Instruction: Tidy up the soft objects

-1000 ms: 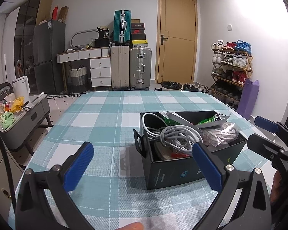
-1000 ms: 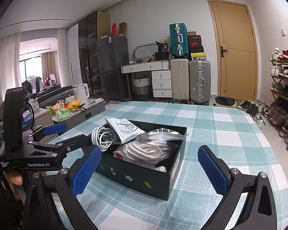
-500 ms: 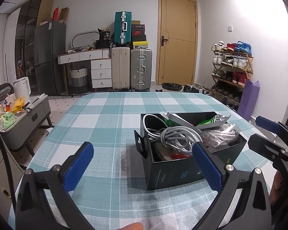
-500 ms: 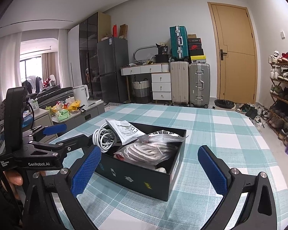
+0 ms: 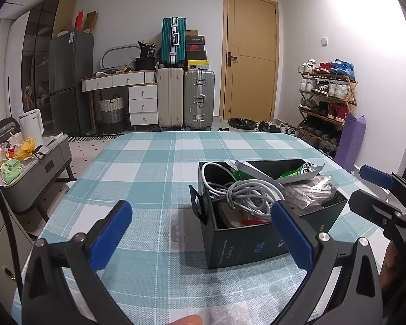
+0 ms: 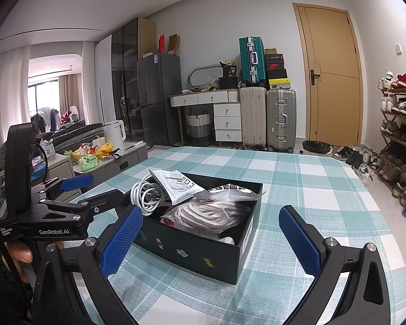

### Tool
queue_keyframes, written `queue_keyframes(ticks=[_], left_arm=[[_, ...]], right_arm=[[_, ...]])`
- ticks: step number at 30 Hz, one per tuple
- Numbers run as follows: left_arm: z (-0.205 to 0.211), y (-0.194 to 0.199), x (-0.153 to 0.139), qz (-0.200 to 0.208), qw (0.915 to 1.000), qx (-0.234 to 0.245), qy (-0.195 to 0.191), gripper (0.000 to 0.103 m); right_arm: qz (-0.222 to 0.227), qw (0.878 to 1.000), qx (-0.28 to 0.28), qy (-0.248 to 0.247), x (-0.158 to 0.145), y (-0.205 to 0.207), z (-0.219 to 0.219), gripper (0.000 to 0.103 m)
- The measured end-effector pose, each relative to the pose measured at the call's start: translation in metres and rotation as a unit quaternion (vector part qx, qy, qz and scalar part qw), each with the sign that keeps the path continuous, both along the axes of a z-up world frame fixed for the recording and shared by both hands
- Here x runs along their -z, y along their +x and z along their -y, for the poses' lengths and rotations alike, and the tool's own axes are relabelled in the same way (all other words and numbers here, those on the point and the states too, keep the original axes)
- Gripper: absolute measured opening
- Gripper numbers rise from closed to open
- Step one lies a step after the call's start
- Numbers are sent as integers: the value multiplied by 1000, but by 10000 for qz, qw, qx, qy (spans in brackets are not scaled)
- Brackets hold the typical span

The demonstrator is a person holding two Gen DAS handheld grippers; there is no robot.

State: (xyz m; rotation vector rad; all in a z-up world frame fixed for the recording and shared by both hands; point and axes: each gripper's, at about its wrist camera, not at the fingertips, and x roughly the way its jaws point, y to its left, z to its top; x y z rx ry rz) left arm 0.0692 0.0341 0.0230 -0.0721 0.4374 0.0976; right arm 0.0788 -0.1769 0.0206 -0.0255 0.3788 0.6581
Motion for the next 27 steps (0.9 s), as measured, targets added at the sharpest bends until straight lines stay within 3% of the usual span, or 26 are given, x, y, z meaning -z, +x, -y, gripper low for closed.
queue_keyframes(ticks=[27], left_arm=[[-2,-1,-1,-5,10000,-26,-14,103]], right_arm=[[-8,10000,4,-1,0,0,0,102]])
